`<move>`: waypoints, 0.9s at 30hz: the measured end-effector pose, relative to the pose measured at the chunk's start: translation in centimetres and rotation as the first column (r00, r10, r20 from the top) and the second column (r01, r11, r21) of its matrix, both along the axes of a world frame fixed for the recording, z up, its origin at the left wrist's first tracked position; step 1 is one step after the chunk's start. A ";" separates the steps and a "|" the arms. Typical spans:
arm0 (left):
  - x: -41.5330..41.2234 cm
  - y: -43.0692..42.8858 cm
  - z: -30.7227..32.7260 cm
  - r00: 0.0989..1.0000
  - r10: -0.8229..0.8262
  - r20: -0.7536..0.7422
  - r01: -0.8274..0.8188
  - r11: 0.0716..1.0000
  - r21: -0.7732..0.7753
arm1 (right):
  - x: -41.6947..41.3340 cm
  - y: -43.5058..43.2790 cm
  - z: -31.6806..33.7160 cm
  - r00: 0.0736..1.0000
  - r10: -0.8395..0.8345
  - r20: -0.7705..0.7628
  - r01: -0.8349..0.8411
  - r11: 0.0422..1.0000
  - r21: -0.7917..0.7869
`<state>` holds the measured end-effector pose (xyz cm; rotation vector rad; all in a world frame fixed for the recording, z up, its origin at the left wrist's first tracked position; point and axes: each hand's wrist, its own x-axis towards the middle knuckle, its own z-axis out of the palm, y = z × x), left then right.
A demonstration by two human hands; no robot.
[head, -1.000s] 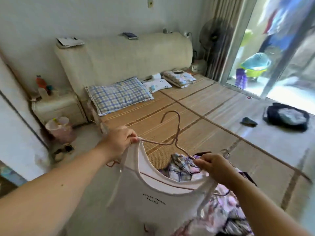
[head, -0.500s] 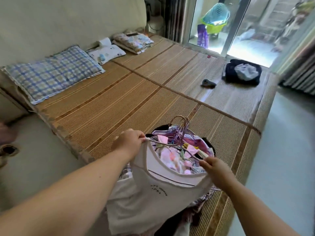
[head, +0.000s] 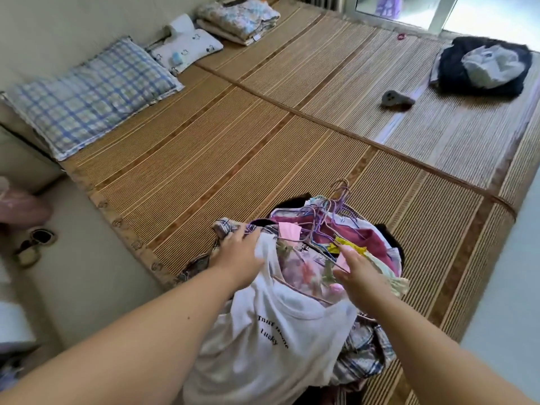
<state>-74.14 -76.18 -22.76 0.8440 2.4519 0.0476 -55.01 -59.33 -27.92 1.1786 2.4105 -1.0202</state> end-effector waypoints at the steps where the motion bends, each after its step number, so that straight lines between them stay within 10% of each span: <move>1: 0.4 -0.4 -0.3 1.000 -0.005 0.015 0.006 1.000 -0.018 | -0.3 -0.3 0.0 0.998 0.050 0.022 -0.051 0.998 0.034; 11: 0.4 -6.8 7.7 0.996 0.064 -0.058 -0.059 0.995 0.083 | -8.8 -7.1 11.0 0.841 0.500 -0.209 -0.456 0.861 0.224; 27: -0.6 -38.6 30.6 0.648 0.494 -0.580 -0.425 0.866 0.263 | -23.9 -38.0 32.9 0.149 0.910 -0.387 -0.739 0.362 0.567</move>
